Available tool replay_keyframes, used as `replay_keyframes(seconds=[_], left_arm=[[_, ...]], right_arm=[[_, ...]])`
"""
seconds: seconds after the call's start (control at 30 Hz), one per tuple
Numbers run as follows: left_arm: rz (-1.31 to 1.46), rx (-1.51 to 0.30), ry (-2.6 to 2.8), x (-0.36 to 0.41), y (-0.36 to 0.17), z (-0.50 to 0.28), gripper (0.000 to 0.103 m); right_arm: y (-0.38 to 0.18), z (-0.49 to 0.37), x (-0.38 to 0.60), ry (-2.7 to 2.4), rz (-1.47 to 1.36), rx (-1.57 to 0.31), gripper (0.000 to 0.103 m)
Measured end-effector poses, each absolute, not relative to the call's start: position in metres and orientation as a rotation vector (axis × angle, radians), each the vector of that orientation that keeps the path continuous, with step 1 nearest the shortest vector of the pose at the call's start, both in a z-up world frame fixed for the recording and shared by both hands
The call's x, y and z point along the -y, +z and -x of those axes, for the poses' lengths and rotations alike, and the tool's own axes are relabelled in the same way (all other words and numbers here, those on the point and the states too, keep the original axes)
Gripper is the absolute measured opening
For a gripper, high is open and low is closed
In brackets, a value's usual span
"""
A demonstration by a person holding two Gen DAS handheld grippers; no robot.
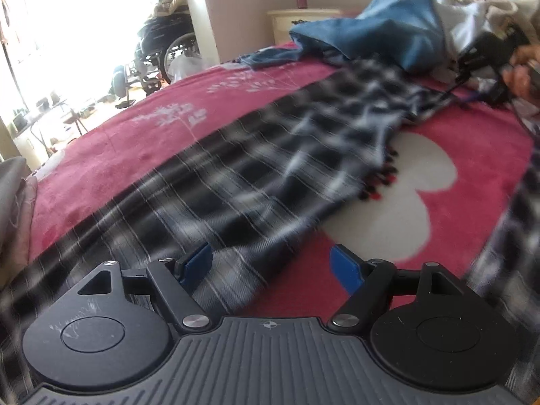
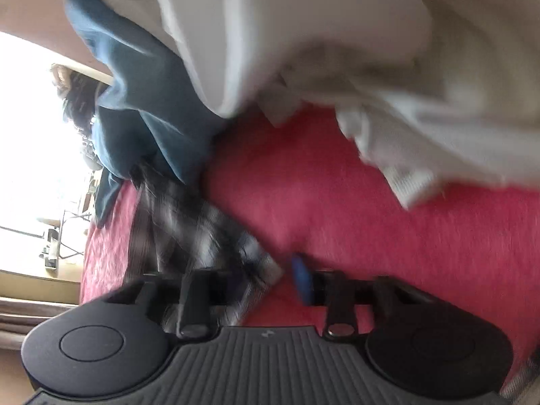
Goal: Fold clothes
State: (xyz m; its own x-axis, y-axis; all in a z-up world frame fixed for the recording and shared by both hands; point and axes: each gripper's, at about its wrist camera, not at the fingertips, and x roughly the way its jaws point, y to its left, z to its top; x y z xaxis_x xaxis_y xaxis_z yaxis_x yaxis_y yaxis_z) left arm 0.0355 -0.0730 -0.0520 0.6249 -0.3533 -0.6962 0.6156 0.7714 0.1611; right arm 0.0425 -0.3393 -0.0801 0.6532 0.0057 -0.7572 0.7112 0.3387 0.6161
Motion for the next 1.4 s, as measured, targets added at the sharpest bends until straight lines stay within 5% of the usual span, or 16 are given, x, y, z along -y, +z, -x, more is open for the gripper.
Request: replay_keyframes(seconds=[0.4, 0.6, 0.77, 0.83, 0.9, 1.4], left_arm=[[-0.572, -0.708, -0.535, 0.048, -0.056, -0.020, 0.078], [-0.628, -0.725, -0.471, 0.039, -0.059, -0.022, 0.071], [-0.660, -0.730, -0.460, 0.035, -0.060, -0.023, 0.055], [-0.699, -0.718, -0.459, 0.034, -0.061, -0.019, 0.051], [-0.733, -0.708, -0.459, 0.033, -0.062, -0.016, 0.048], [-0.787, -0.740, -0.443, 0.029, -0.066, -0.012, 0.044]], right_arm=[[-0.028, -0.070, 0.341, -0.612, -0.705, -0.679, 0.000], [-0.048, -0.060, 0.356, -0.681, -0.776, -0.732, 0.001], [-0.060, -0.050, 0.350, -0.530, -1.048, -0.728, 0.013], [-0.066, -0.054, 0.345, -0.501, -1.133, -0.737, 0.034], [-0.071, -0.064, 0.344, -0.500, -1.187, -0.746, 0.042], [-0.074, -0.079, 0.344, -0.555, -1.195, -0.727, 0.035]])
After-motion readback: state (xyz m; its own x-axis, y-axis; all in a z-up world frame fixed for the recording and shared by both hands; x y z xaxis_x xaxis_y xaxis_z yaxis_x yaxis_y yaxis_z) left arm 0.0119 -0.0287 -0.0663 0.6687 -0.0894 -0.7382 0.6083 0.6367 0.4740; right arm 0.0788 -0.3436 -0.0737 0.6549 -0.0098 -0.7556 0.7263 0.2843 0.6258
